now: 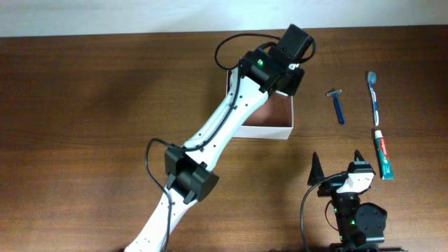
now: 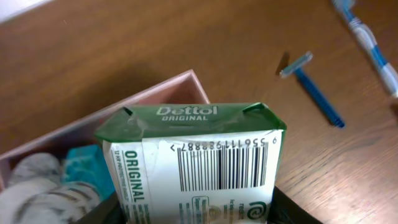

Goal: Pack container
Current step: 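Lift the Dettol soap bar and carry it over the pink box, then lower the soap bar beside the Listerine bottle and release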

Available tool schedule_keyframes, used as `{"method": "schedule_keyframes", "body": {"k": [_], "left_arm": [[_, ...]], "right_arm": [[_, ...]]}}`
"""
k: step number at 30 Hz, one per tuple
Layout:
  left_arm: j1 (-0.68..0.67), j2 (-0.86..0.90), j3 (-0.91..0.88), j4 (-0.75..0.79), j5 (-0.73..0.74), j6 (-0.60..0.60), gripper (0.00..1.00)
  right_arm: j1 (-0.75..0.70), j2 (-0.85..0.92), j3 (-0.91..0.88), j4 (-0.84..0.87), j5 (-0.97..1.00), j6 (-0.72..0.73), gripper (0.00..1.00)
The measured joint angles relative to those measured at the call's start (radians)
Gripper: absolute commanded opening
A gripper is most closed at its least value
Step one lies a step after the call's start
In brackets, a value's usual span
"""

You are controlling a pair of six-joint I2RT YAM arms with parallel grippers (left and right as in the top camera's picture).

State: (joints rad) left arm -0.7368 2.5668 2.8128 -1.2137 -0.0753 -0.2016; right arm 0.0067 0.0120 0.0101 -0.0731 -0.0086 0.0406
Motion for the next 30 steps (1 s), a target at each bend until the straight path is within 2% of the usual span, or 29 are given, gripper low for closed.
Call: {"method": "schedule_keyframes", "body": {"k": [9, 30], "left_arm": [[0.0, 0.105, -0.002, -0.022, 0.0, -0.005, 0.43], [0.0, 0.122, -0.002, -0.043, 0.0, -0.126, 0.43]], "right_arm": [[0.0, 0.0, 0.0, 0.0, 0.0, 0.0, 0.99], [0.0, 0.0, 0.0, 0.0, 0.0, 0.0, 0.99]]}}
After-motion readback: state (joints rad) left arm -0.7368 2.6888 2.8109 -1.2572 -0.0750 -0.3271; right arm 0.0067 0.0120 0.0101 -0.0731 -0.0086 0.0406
